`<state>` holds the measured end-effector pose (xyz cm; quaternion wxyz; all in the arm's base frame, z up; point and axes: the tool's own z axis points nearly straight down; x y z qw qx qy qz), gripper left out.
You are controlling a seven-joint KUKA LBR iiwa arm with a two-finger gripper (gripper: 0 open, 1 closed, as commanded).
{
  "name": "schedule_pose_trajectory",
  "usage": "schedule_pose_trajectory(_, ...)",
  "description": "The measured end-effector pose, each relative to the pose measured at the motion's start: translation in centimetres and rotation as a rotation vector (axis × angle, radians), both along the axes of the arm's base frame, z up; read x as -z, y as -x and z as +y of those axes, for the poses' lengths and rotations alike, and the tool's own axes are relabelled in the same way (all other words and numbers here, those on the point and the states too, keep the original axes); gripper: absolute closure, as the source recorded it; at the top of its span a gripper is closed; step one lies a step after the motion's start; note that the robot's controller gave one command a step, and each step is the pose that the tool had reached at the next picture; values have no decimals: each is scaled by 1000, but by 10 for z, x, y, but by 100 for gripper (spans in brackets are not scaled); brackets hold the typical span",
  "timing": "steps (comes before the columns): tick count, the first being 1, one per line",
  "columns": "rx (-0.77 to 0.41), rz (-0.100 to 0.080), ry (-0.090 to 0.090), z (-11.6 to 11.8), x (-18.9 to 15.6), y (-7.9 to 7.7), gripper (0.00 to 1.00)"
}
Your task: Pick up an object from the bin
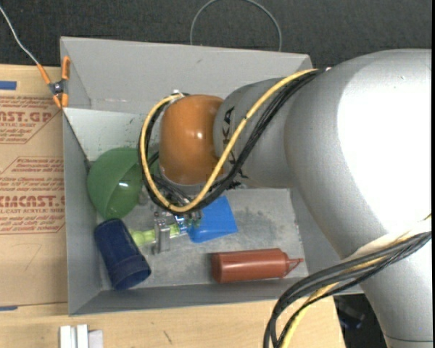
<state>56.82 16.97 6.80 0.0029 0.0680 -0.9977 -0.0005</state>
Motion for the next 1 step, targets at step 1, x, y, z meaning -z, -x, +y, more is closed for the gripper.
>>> schedule_pose_trajectory(1, -2, -11, -3, 0, -72, -1, 0)
